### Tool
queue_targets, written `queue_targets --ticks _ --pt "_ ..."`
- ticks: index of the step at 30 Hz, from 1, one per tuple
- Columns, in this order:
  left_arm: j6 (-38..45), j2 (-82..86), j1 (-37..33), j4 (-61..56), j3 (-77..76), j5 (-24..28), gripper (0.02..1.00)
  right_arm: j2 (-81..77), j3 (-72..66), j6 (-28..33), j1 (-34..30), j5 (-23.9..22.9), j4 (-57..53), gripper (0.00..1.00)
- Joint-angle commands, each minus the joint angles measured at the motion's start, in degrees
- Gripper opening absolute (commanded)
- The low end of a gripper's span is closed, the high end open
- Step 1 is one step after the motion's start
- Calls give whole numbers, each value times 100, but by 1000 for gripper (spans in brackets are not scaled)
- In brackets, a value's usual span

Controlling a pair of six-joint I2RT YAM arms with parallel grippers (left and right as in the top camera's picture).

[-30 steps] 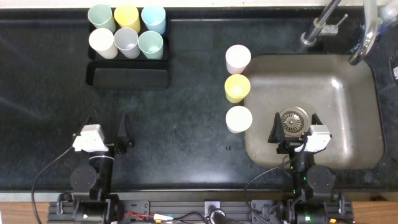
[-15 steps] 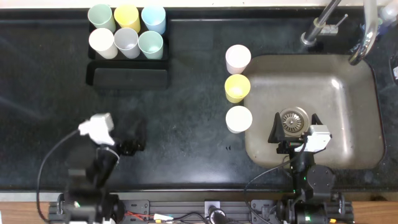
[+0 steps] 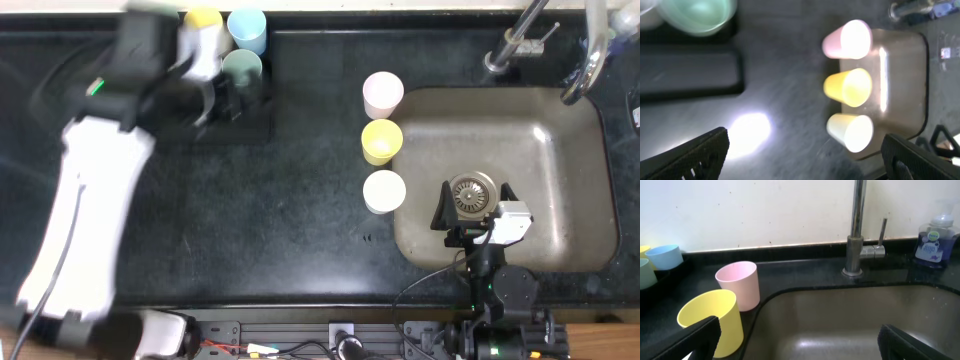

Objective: Store Cups

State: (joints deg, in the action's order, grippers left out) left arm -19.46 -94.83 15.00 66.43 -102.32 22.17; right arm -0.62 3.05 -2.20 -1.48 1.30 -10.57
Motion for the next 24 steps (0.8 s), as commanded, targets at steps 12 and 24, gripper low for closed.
queue_targets --ticks 12,24 --pt "-1985 -2796 2365 -931 -2109 -1840 1000 42 -11 -44 -4 37 28 998" --pt "-1985 -3069 1794 -931 -2109 -1716 1000 42 -11 -44 -4 37 28 996"
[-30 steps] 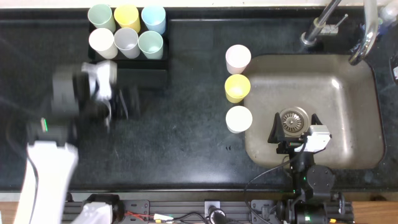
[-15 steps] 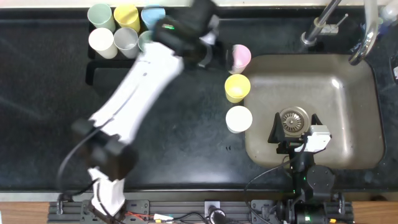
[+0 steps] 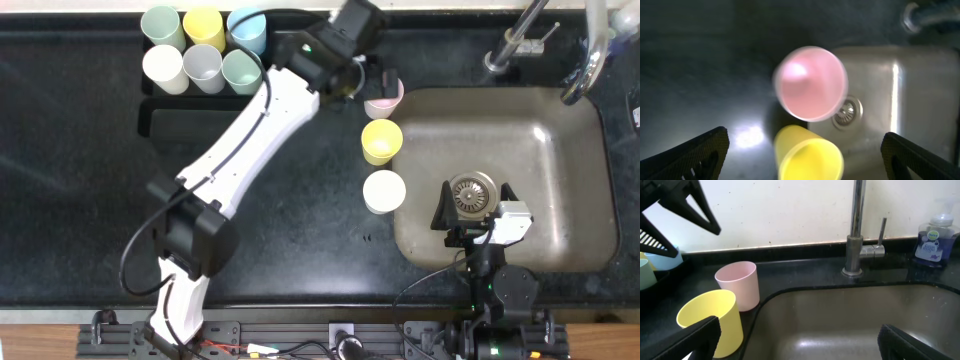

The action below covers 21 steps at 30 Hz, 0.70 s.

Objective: Store Cups

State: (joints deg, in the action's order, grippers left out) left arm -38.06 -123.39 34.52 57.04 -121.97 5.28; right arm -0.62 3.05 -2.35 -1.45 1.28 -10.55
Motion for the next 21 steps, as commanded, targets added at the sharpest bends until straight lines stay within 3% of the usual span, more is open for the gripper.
queue_targets --ticks 1,21 --pt "-125 -240 -186 7 -144 0 1000 42 -11 -26 -7 39 26 996" --pt "-127 -726 -188 -83 -144 66 1000 42 -11 -26 -7 39 26 996"
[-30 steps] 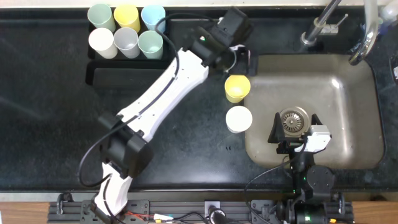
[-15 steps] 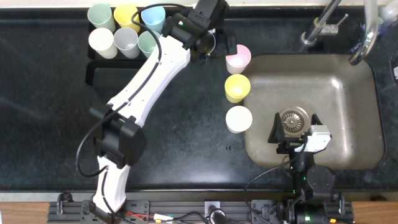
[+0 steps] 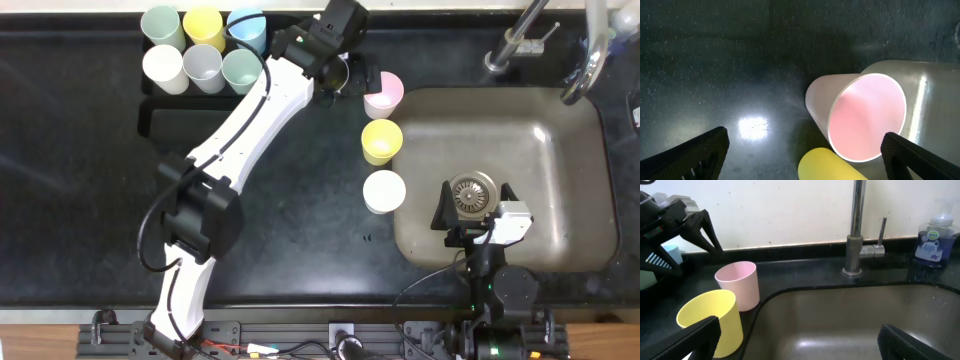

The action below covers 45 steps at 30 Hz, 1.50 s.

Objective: Store Cups

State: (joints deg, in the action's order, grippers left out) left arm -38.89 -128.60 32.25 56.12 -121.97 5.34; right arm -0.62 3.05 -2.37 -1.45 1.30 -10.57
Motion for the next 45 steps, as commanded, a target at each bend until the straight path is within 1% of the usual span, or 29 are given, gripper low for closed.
queue_targets --ticks 1,32,33,34,35,37,38,42,45 --pt "-44 -225 39 11 -144 76 1000 42 -11 -26 -7 37 28 998" --pt "-39 -527 7 -31 -142 118 1000 42 -11 -26 -7 37 28 998" --pt "-39 -533 7 -31 -142 118 963 42 -11 -26 -7 37 28 998" --pt "-39 -535 7 -31 -142 118 798 42 -11 -24 -7 37 28 998" --pt "-39 -538 7 -31 -142 120 411 42 -11 -26 -7 37 28 996" --pt "-39 -555 7 -26 -142 118 51 42 -11 -24 -7 37 28 998" --pt "-39 -575 7 -31 -142 118 36 42 -11 -24 -7 37 28 996" --pt "-39 -612 7 -26 -142 98 36 42 -11 -26 -7 37 28 996" --pt "-39 -551 -50 -15 -144 -72 36 42 -11 -26 -7 37 28 998"
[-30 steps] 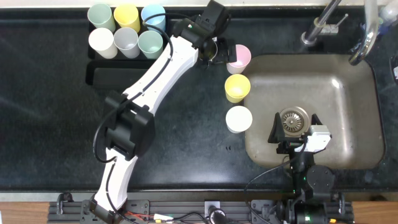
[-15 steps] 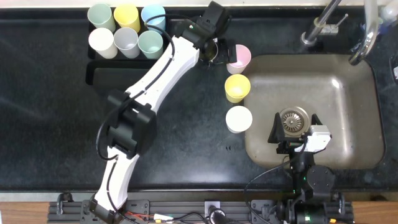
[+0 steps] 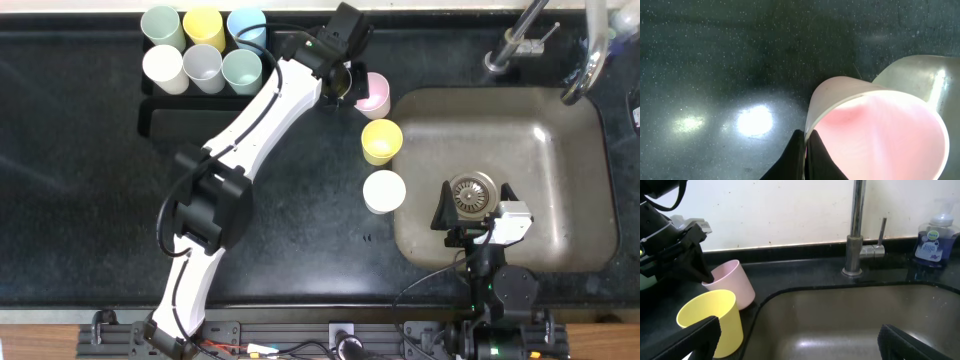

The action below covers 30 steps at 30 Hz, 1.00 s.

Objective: Store Cups

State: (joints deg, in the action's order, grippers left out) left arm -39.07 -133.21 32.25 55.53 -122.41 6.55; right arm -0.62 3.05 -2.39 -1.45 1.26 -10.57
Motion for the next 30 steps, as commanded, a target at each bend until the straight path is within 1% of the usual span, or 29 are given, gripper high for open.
queue_targets --ticks 1,5,10,13,15,17,18,21,23,25,27,30 --pt "-22 -7 -103 68 -101 -221 36 42 -11 -22 -7 42 28 996" --pt "-22 584 -437 446 -101 -225 36 42 -11 -24 -7 42 28 996" --pt "-24 1709 -1093 1585 -101 -358 36 42 -11 -22 -7 42 28 996" --pt "-26 2378 -1545 2319 -101 -791 36 42 -11 -22 -7 42 28 998" --pt "-90 2756 -1897 2966 -98 -1237 38 42 -11 -22 -7 42 28 996" --pt "-463 3023 -2267 3587 -61 -1670 36 42 -11 -22 -7 42 28 1000" --pt "-540 3139 -2459 3738 15 -1744 36 42 -11 -24 -7 42 28 998" --pt "-533 3519 -3126 3488 695 -1648 36 42 -11 -22 -7 42 28 996" --pt "-435 3768 -3526 2907 1419 -1353 36 42 -11 -24 -7 42 28 998" --pt "-334 3978 -3864 2188 2232 -933 36 42 -11 -24 -7 42 28 998" --pt "-323 4057 -4048 1700 2776 -719 36 42 -11 -24 -7 44 28 998" --pt "-348 4015 -4201 1283 3244 -658 36 42 -11 -22 -7 42 28 998"
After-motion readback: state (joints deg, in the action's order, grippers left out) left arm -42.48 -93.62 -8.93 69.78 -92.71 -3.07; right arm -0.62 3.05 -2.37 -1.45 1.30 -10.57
